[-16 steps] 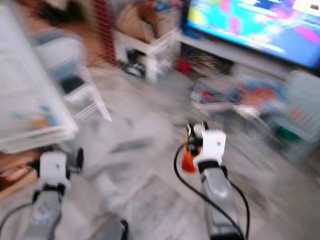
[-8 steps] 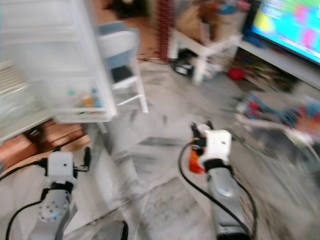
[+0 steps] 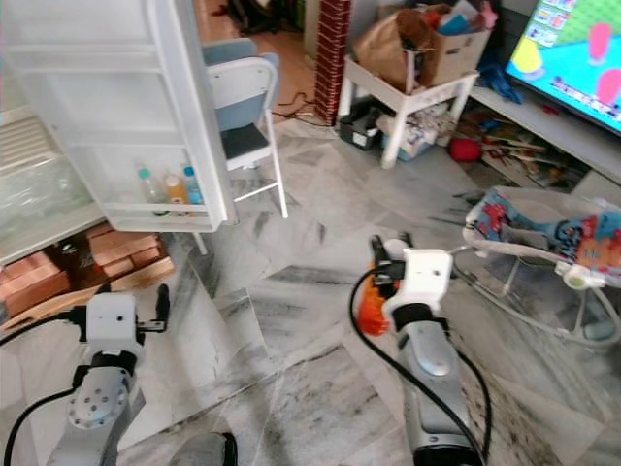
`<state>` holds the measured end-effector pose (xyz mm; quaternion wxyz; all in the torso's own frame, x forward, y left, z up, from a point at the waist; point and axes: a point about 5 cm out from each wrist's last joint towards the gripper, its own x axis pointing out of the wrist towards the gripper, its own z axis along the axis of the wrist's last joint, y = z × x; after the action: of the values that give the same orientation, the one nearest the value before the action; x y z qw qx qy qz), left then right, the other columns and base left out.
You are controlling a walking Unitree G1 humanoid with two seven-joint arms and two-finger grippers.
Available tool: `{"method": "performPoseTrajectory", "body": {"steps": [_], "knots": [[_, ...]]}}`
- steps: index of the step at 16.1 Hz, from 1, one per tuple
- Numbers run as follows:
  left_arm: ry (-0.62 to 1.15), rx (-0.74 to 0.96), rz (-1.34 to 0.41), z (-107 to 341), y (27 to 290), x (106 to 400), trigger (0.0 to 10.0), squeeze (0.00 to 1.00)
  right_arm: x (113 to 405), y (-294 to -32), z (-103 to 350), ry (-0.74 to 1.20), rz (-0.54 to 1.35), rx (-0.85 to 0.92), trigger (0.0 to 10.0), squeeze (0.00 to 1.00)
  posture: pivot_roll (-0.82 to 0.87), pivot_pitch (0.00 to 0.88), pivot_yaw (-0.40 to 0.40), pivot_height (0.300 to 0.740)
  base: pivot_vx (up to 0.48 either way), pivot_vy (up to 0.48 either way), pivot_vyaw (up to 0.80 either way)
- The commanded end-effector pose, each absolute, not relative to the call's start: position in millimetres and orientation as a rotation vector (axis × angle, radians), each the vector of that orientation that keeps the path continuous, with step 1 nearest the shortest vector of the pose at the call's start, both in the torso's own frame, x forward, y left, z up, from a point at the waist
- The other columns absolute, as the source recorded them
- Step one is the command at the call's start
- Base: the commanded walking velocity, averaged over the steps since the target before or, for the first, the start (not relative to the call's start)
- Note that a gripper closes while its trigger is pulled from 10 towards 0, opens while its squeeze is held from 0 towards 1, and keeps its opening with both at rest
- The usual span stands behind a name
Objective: Restocking fridge
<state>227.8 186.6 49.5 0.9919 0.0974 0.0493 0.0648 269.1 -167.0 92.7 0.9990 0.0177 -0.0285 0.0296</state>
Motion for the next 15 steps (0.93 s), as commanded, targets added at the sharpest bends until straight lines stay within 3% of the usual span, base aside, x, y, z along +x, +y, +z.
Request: {"method": "performPoseTrajectory", "body": {"steps": [1, 2, 5, 9, 15], "knots": [[0.107, 0.191, 0.132, 49.3, 187.0, 226.6, 10.0, 0.00, 272.7, -167.5, 92.5, -0.039, 0.020, -0.014, 10.0, 0.00, 0.10, 0.085, -0.049, 0.740, 0.000, 0.307, 0.00], [0.109, 0.190, 0.132, 49.0, 186.9, 226.5, 10.0, 0.00, 270.7, -159.7, 92.0, -0.037, 0.127, 0.099, 10.0, 0.00, 0.10, 0.086, -0.049, 0.740, 0.000, 0.480, 0.00], [0.107, 0.191, 0.135, 50.2, 186.5, 228.1, 10.0, 0.00, 268.4, -150.1, 97.8, -0.095, 0.191, -0.016, 10.0, 0.00, 0.10, 0.084, -0.049, 0.740, 0.000, 0.480, 0.00], [0.115, 0.178, 0.131, 49.6, 184.5, 231.4, 10.0, 0.00, 268.5, -149.8, 101.8, -0.110, 0.212, 0.057, 10.0, 0.00, 0.10, 0.081, -0.048, 0.740, 0.000, 0.480, 0.00], [0.112, 0.185, 0.134, 49.4, 185.0, 234.8, 10.0, 0.00, 271.9, -149.9, 106.4, -0.137, 0.229, 0.080, 10.0, 0.00, 0.11, 0.071, -0.050, 0.740, 0.000, 0.438, 0.74]]}}
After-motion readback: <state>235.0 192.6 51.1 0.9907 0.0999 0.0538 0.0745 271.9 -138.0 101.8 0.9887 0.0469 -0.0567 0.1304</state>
